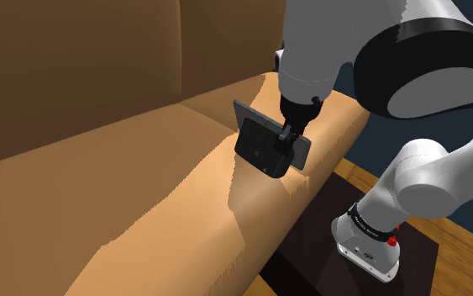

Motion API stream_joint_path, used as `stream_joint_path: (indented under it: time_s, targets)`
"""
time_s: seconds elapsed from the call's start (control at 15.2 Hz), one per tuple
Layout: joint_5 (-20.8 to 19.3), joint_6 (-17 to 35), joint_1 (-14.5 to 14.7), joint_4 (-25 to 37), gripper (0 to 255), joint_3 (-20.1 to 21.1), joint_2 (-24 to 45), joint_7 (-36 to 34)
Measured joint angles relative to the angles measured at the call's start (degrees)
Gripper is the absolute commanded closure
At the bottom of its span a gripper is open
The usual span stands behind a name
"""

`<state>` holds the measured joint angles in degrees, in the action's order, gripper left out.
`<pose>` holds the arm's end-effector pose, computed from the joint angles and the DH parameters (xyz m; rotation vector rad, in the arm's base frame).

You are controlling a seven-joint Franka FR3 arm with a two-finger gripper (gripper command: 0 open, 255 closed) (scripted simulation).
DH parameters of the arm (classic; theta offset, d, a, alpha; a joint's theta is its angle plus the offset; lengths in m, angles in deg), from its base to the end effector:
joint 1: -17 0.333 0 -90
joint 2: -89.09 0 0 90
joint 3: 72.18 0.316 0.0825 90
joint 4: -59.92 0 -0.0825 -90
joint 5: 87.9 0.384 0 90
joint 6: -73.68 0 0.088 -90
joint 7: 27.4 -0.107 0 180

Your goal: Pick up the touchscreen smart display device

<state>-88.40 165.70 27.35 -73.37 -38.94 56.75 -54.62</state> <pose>0.2612 0.2777 0.4968 2.7484 0.2445 -0.0371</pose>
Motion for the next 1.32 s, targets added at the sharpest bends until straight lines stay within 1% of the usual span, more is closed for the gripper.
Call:
stream_joint_path:
  time_s: [0.66,1.32]
  targets:
    - [-0.1,-0.1,0.0,0.2,255,0.0,0.0,0.1]
    - [-1.0,-6.9,-0.7,7.2,255,-1.3,0.1,1.7]
